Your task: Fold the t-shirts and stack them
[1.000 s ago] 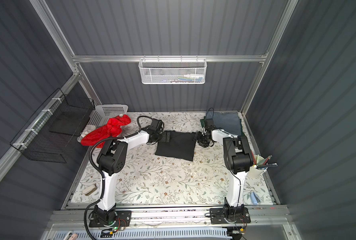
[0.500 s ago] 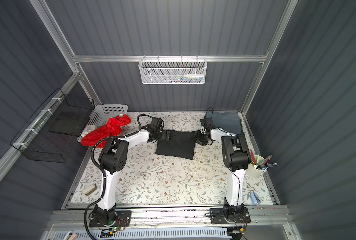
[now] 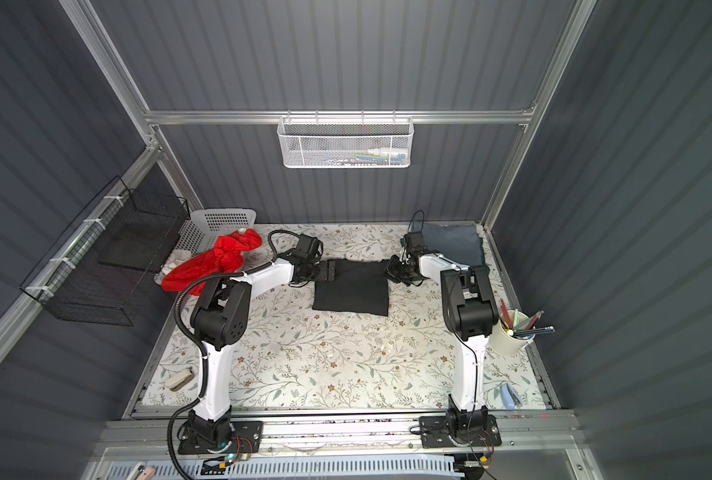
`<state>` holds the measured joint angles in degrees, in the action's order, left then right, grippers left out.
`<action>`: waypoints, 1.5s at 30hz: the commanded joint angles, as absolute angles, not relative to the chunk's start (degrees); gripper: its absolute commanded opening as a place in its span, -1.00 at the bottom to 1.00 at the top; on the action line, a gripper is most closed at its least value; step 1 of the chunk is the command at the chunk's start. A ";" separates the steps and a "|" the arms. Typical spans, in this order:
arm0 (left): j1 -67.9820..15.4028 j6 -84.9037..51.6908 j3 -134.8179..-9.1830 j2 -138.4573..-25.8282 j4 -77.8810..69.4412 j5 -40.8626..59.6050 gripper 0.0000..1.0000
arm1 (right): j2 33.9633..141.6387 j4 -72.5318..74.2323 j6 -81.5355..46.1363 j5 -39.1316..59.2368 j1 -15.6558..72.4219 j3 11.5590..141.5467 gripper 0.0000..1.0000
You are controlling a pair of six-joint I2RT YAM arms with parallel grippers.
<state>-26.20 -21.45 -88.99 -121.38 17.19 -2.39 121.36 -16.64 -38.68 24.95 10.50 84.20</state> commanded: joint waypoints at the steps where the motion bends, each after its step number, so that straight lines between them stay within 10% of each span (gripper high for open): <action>1: -25.84 -22.21 -87.88 -113.96 18.05 -5.97 0.99 | 121.30 -19.68 -36.77 22.62 10.55 86.92 -1.00; 45: -25.14 -26.87 -63.66 -93.36 9.22 -5.59 1.00 | 121.99 -49.74 -21.83 10.61 2.39 125.00 -1.00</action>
